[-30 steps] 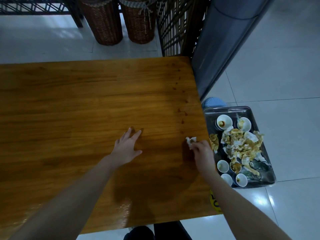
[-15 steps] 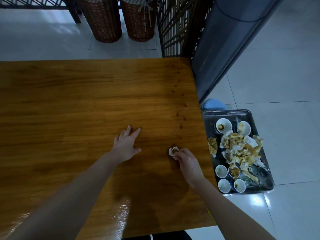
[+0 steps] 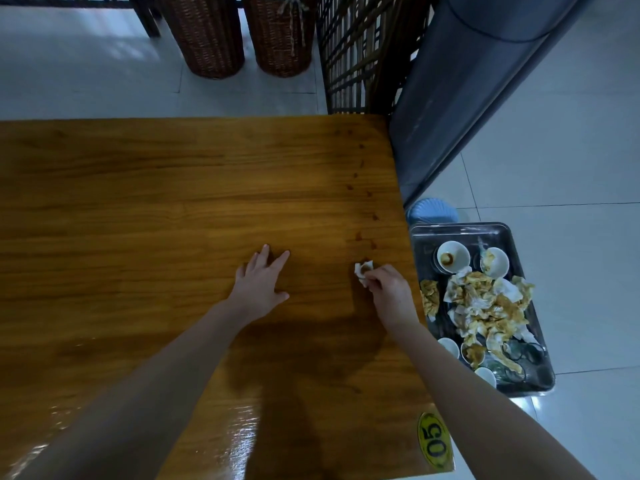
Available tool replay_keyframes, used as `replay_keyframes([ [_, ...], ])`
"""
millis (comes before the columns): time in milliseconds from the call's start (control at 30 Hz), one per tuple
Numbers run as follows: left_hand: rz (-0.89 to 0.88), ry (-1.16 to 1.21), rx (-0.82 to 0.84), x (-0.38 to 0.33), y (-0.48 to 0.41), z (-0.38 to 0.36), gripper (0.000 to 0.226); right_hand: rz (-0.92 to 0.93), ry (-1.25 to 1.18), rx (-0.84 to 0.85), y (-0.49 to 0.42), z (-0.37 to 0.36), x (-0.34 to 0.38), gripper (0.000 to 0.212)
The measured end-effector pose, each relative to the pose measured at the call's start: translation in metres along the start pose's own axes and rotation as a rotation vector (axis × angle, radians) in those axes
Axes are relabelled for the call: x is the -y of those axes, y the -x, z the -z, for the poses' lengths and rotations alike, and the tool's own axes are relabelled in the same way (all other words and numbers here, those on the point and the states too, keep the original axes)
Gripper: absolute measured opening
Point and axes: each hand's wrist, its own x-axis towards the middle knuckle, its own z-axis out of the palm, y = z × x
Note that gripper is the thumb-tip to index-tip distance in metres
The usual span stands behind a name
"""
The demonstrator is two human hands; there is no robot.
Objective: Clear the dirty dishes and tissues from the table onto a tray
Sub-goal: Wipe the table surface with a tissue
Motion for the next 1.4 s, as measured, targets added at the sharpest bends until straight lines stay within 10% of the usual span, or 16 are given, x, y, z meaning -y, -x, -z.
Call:
replay_keyframes([
  [1400, -0.027, -0.317, 0.092, -0.021, -0.127, 0.093, 0.108, -0.062, 0.026, -0.113, -0.107, -0.013, 0.015, 0.014],
])
